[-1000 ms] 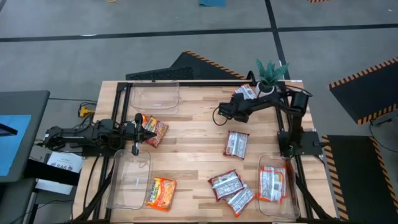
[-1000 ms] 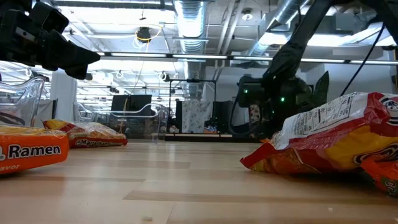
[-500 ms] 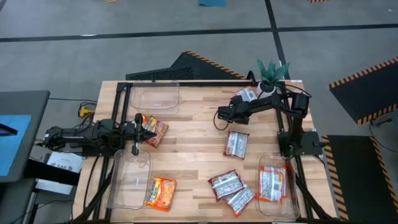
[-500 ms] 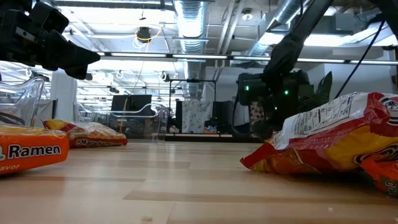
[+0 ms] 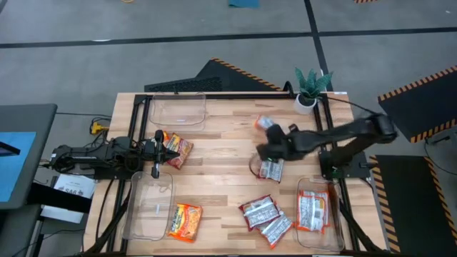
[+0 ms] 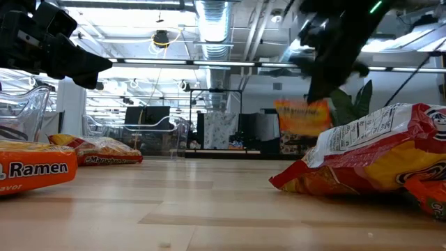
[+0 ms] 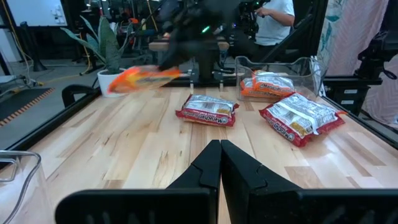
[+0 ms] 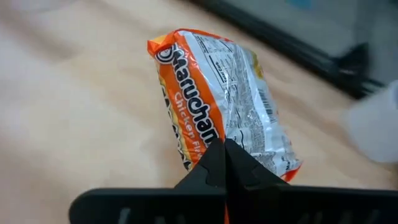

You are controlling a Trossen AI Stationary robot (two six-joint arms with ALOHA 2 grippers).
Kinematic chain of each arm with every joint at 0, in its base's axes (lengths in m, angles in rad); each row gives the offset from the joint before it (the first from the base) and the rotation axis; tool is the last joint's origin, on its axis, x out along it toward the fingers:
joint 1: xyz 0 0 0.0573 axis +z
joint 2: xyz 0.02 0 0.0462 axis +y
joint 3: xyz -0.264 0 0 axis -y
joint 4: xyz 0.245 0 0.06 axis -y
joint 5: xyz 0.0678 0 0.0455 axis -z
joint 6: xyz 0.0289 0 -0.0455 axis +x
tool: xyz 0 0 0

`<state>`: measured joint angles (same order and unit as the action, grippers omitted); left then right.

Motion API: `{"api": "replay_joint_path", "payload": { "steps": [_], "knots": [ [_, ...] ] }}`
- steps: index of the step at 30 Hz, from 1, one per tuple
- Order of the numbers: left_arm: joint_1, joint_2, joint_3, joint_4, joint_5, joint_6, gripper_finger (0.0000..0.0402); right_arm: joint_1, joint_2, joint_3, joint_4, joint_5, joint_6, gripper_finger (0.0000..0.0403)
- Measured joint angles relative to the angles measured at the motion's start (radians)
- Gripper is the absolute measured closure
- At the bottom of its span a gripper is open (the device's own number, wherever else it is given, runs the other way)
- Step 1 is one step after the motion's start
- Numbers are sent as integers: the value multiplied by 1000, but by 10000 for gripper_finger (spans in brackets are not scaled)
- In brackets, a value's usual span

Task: Sort Maruchan noodles
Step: Put the orange noodle pack into the bottom right transparent bin

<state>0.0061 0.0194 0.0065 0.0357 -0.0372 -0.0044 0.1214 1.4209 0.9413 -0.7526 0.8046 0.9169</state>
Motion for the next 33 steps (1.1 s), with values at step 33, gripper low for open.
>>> {"api": "replay_joint_path", "payload": {
  "steps": [33],
  "knots": [
    [0, 0, 0, 0, 0, 0, 401, 955, -162, 350, -595, -705, 1203, 393]
  ]
}}
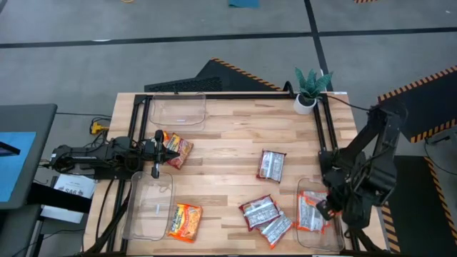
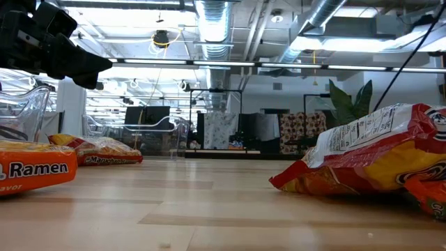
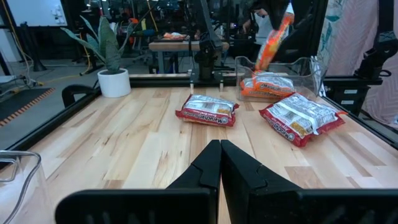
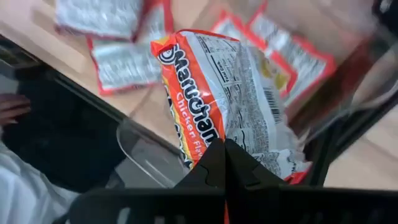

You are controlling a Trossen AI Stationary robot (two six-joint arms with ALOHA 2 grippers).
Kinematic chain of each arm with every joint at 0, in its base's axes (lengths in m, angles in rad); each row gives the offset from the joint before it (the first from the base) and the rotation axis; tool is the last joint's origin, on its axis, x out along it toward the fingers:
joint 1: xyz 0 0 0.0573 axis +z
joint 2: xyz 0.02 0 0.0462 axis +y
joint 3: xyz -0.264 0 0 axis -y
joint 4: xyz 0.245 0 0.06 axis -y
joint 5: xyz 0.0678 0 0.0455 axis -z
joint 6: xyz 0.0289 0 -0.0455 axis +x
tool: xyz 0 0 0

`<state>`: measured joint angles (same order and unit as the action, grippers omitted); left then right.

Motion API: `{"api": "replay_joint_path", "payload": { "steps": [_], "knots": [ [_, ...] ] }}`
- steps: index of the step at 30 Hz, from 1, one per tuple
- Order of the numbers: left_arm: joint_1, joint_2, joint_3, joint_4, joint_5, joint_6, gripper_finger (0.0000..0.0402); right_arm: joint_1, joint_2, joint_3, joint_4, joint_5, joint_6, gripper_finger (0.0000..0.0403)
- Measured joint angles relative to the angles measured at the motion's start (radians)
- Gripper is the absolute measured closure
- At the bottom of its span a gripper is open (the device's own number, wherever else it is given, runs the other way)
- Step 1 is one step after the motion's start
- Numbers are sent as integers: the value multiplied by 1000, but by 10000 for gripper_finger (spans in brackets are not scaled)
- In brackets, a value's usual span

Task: Sort Maruchan noodles
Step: Put the orange noodle pack into the bottom right transparent bin, then put the red noodle pack into the top left transparent bin

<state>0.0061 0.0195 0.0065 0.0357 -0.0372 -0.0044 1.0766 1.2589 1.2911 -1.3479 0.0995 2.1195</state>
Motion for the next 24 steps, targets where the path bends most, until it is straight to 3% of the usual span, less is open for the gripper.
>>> {"api": "replay_joint_path", "payload": {
  "steps": [11, 14, 20, 22, 24],
  "knots": [
    [0, 0, 0, 0, 0, 0, 401, -38, 158, 0, -70, -1, -27, 355],
    [0, 0, 0, 0, 0, 0, 401, -54, 175, 0, -101, -45, -16, 341],
    [0, 0, 0, 0, 0, 0, 402, -80, 163, 0, -109, -54, -27, 283],
    [0, 0, 0, 0, 0, 0, 402, -93, 150, 0, -89, -8, -55, 256],
    [0, 0, 0, 0, 0, 0, 401, -107, 138, 0, -42, 121, -114, 231]
  ]
}}
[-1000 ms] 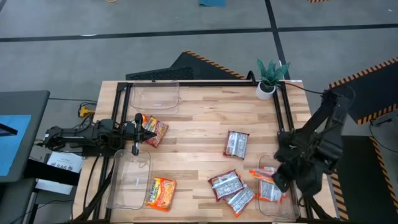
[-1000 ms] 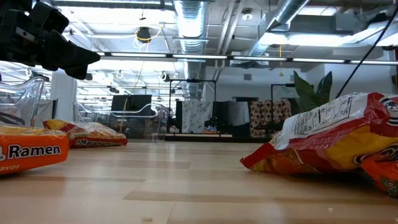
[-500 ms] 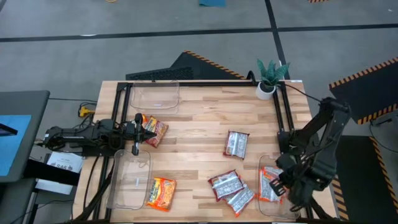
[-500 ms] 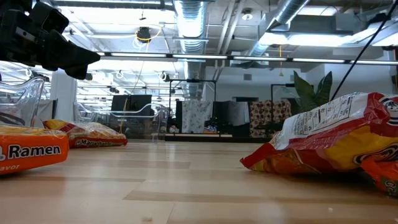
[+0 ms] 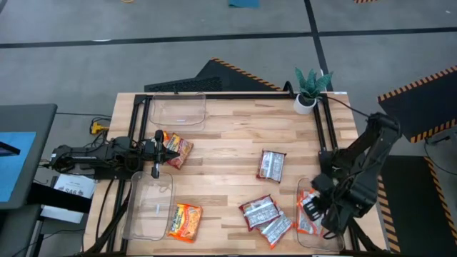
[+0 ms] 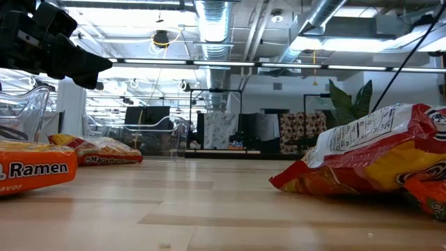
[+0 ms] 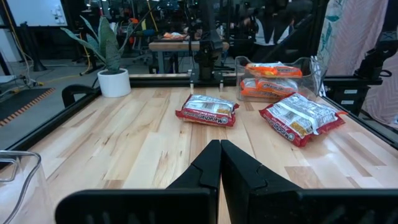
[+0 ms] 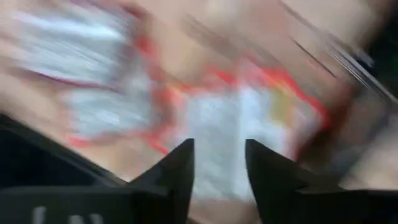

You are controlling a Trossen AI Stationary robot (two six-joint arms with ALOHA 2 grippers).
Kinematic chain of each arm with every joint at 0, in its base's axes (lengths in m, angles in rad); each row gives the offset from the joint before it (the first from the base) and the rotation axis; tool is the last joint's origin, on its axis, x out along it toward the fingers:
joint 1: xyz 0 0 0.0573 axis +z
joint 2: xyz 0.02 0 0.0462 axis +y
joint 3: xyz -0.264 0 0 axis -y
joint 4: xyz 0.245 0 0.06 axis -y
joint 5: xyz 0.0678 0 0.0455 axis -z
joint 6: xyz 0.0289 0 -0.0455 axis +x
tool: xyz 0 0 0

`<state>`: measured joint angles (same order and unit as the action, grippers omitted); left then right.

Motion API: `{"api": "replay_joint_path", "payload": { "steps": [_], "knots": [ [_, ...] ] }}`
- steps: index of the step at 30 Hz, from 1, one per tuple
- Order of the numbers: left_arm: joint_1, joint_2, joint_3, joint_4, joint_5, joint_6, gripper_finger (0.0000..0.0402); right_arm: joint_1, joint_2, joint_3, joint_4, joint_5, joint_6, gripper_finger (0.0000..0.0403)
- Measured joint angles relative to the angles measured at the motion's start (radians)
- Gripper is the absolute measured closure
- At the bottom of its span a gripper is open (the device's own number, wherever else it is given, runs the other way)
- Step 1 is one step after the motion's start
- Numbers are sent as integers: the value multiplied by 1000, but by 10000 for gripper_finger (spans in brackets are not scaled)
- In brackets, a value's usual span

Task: Sort Maruchan noodles
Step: Put the red noodle pack into the top left transparent bin

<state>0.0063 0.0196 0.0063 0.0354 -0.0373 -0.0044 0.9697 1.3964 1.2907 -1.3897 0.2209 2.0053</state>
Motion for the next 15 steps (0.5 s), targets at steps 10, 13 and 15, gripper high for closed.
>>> {"api": "replay_joint_path", "payload": {
  "steps": [10, 13, 15],
  "knots": [
    [0, 0, 0, 0, 0, 0, 402, -255, 102, -5, 250, 592, -587, 170],
    [0, 0, 0, 0, 0, 0, 401, -382, 185, -5, 339, 619, -760, 172],
    [0, 0, 0, 0, 0, 0, 401, -462, 247, -5, 393, 619, -854, 174]
  ]
}}
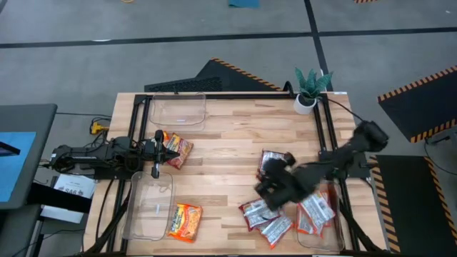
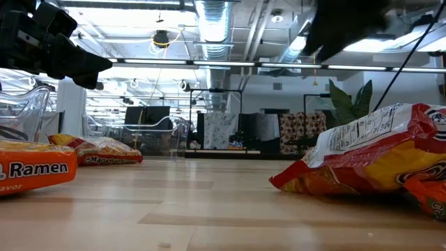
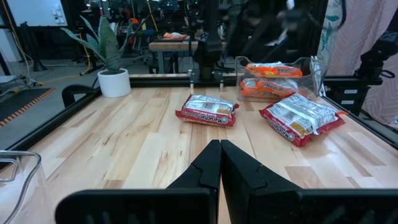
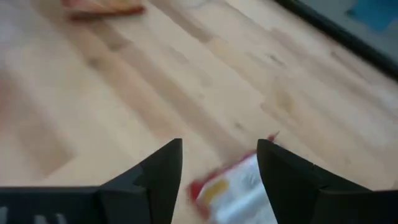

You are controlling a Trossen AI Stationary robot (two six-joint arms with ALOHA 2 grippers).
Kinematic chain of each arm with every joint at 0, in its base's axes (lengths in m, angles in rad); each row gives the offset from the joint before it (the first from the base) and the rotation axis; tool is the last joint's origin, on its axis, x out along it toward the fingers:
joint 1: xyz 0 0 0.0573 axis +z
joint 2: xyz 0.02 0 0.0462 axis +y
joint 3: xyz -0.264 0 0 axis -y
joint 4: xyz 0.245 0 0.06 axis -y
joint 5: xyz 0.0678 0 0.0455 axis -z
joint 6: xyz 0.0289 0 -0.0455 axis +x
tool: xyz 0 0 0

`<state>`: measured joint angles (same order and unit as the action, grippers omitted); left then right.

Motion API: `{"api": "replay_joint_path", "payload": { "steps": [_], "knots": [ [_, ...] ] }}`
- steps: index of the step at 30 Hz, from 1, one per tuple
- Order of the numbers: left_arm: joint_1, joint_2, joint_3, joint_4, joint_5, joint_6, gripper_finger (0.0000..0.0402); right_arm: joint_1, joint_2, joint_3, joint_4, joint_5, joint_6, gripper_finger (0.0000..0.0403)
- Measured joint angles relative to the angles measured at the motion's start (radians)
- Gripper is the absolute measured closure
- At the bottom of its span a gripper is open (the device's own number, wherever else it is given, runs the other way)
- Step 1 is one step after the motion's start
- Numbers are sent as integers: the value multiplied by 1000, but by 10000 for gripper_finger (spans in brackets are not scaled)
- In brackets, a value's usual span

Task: Sort Maruchan noodles
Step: Put the red noodle pack into the top left transparent bin

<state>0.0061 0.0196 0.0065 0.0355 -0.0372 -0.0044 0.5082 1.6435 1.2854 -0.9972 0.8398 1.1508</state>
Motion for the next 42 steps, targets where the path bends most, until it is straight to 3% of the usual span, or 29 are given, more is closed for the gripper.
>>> {"api": "replay_joint_path", "payload": {
  "steps": [9, 13, 18, 23, 29, 31, 33, 37, 42],
  "knots": [
    [0, 0, 0, 0, -3, 130, 401, -215, 188, -1, 238, -4, -315, 174],
    [0, 0, 0, 0, -2, 103, 401, -244, 188, -2, 243, 25, -341, 174],
    [0, 0, 0, 0, -1, -40, 401, -242, 105, -61, 290, 112, -341, 175],
    [0, 0, 0, 0, -1, -110, 402, -222, -48, -339, 696, 80, -414, 175],
    [0, 0, 0, 2, -7, -104, 401, -276, -134, -676, 1649, -234, -784, 175],
    [0, 0, 0, 14, -38, -91, 401, -311, -120, -734, 1855, -297, -838, 175],
    [0, 0, 0, 24, -87, -125, 402, -340, -103, -757, 1948, -315, -845, 175],
    [0, 26, 20, -25, -159, -203, 386, -376, -62, -752, 1951, -316, -836, 175],
    [0, 130, 82, -69, -195, -280, 315, -380, 12, -730, 1945, -326, -811, 175]
  ]
}}
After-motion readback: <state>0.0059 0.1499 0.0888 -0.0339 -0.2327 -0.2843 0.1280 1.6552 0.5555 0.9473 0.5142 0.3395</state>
